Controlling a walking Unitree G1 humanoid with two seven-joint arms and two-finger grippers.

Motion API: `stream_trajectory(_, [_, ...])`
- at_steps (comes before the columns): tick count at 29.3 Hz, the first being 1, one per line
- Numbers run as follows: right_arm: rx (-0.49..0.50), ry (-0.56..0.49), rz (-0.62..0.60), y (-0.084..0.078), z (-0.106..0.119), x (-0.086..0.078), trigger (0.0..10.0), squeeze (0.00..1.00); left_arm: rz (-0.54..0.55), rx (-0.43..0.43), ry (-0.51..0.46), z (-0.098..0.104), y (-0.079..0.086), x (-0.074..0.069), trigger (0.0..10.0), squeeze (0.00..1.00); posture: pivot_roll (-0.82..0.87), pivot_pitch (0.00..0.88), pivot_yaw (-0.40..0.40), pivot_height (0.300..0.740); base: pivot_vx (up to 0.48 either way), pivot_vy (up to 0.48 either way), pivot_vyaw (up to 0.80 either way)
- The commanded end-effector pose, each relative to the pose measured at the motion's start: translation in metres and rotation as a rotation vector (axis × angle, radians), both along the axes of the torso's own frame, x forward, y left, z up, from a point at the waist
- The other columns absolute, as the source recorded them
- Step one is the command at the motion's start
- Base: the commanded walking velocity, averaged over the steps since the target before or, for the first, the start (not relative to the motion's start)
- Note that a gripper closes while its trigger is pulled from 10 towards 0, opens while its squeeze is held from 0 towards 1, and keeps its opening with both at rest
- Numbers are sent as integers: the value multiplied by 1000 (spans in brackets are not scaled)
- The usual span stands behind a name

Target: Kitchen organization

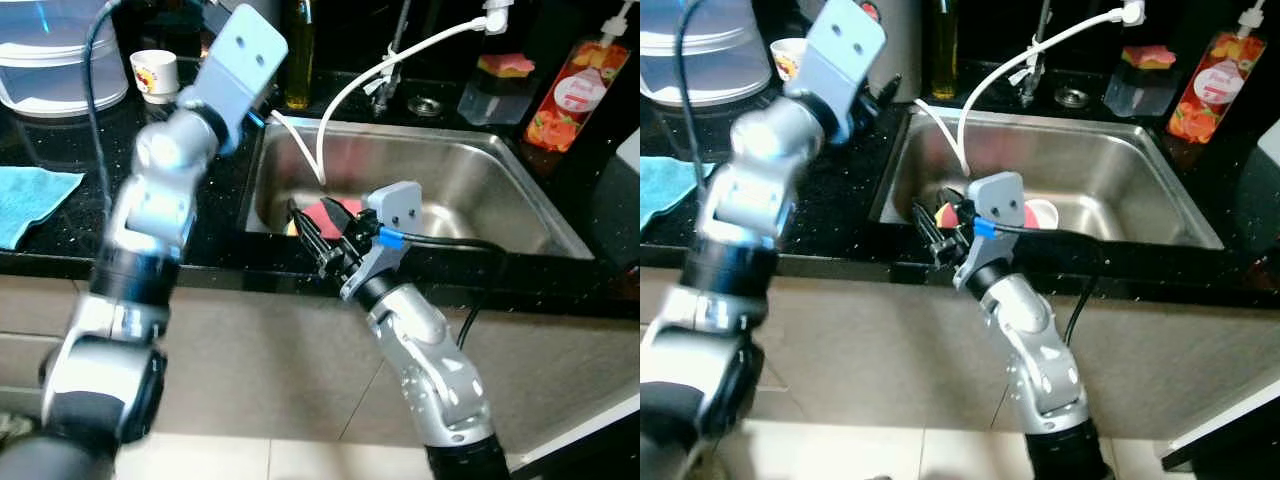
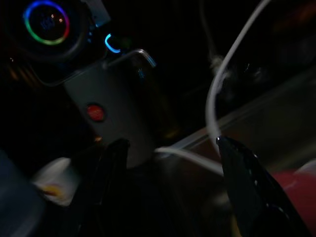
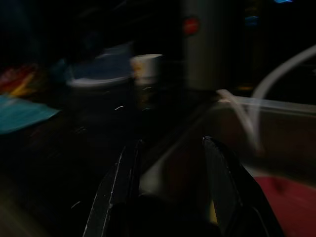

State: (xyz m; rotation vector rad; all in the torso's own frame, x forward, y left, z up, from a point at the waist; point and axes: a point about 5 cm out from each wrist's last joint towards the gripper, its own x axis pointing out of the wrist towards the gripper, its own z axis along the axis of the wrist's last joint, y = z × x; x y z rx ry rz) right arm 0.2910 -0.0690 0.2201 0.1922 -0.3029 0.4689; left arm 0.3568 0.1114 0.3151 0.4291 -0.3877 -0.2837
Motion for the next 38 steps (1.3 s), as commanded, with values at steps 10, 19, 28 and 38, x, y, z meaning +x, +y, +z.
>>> stream_trajectory(10, [46, 12, -340, -49, 1, 13, 10000, 0, 5, -131, -124, -32, -8, -41, 10000, 0, 234, 67, -54, 740, 0, 0, 0])
stream_trajectory(19, [8, 60, -475, -62, -19, 8, 10000, 0, 43, -132, -101, -72, 17, -66, 10000, 0, 231, 66, -66, 740, 0, 0, 0])
stream_trajectory(28, [-52, 67, -615, -86, -33, -5, 10000, 0, -29, -17, -118, -91, 18, -93, 10000, 0, 220, 63, -68, 740, 0, 0, 0])
stream_trajectory(38, [-152, 188, -618, -99, -68, -45, 10000, 0, -42, -50, 137, -132, 42, -130, 10000, 0, 204, 66, -73, 740, 0, 0, 0])
